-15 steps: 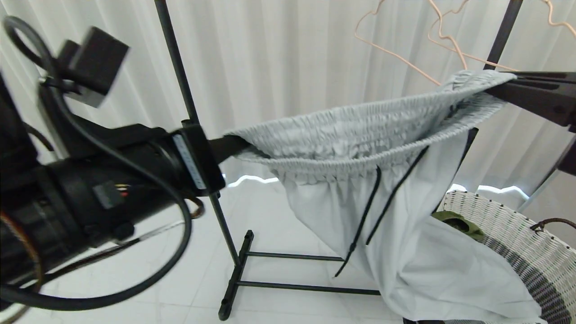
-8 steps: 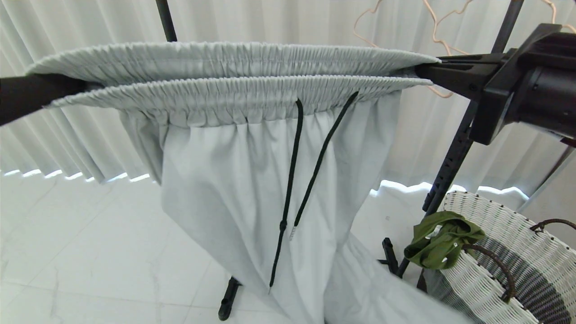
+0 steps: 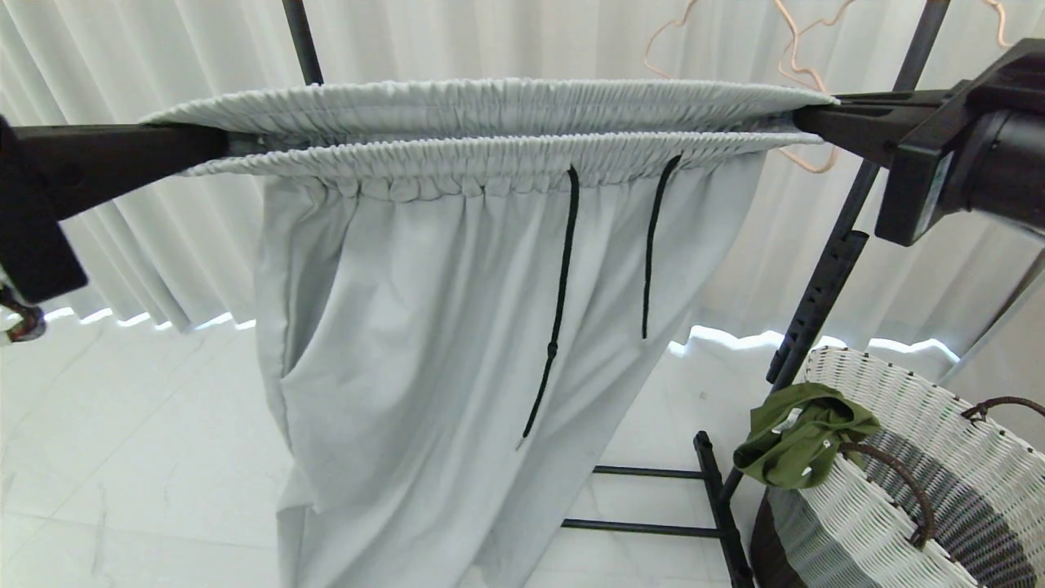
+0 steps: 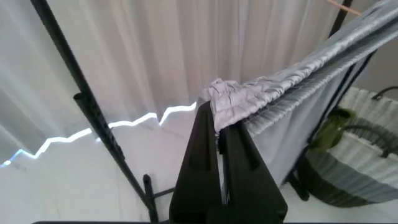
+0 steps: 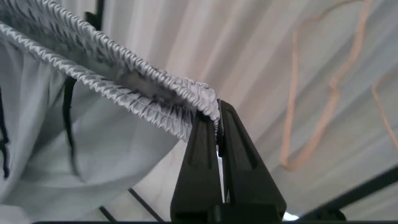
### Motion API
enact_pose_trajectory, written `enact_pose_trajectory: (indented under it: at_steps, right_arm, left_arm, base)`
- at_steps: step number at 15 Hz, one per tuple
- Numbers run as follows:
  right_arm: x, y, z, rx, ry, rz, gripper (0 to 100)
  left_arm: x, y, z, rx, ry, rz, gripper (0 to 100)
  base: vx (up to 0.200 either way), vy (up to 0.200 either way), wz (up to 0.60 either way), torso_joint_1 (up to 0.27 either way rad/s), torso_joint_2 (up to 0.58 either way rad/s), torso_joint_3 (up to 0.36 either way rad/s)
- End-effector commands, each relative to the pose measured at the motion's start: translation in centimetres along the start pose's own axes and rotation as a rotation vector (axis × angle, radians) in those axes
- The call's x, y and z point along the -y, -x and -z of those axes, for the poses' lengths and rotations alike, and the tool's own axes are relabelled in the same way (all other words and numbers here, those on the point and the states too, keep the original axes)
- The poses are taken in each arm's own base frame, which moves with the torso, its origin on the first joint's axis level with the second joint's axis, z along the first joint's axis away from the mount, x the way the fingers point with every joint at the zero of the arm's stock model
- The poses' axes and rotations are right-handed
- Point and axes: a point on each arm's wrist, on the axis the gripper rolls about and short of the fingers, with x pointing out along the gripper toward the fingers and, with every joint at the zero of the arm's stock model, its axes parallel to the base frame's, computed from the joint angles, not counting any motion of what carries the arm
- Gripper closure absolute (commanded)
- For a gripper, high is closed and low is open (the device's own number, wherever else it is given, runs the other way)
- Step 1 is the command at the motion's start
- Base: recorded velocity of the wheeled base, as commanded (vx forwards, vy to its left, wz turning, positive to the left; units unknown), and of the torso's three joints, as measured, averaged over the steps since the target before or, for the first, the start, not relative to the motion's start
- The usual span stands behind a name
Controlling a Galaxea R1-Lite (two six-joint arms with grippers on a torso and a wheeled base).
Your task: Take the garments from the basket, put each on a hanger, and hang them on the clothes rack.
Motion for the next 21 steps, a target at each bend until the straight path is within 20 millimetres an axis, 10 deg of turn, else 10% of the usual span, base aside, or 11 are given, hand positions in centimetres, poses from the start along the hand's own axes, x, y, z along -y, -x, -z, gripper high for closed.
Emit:
enact_pose_trajectory:
  at_steps: [1, 16, 21]
  right_arm:
    - [1.0, 1.5, 0.3, -0.004, -0.001, 0.043, 100]
    - [3.0, 2.3, 0.0, 0.009, 0.010, 0.069, 100]
    - [2.8, 10.6, -2.1, -0.075, 0.013, -0.302, 100]
  left_arm:
    - [1.5, -1.9, 0.5, -0.053, -0.028, 0.025, 100]
    - [3.6, -4.4, -2.3, 0.004, -0.057, -0.031, 100]
    - [5.2, -8.4, -4.6, 0.065, -0.031, -0.040, 100]
  base:
    - [0.000, 0.000, 0.00, 0.000, 0.00, 0.000]
    - [0.000, 0.000, 0.00, 0.000, 0.00, 0.000]
    - [0.000, 0.000, 0.00, 0.000, 0.00, 0.000]
